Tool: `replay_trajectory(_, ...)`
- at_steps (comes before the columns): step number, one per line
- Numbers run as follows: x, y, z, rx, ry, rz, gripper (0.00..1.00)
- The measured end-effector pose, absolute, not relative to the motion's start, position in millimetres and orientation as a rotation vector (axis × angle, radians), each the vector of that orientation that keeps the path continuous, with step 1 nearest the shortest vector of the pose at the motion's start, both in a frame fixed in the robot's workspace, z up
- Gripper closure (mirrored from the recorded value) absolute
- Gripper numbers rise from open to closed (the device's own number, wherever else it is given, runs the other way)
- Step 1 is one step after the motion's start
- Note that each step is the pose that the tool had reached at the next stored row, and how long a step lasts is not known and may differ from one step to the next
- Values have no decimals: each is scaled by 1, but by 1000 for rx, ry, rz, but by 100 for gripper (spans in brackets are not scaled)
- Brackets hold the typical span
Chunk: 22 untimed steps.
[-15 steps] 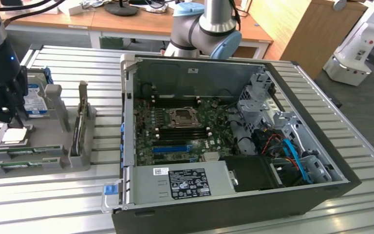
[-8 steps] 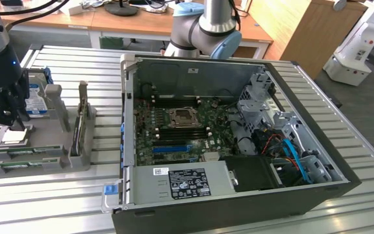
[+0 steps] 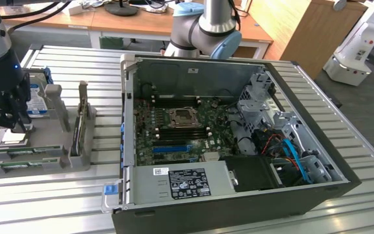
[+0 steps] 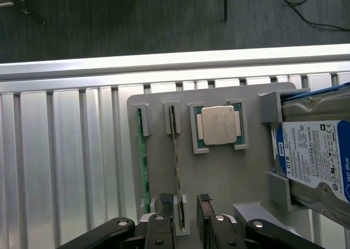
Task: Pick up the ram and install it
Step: 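Pick up the ram and move it above insertion slot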
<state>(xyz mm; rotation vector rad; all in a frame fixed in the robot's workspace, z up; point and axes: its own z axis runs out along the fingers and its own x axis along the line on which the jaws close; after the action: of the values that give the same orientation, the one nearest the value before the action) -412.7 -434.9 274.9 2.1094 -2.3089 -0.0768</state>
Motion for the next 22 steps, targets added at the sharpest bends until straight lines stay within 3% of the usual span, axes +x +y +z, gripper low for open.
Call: replay_trajectory(22,-413,-435,255,2109,-2309,-77,69)
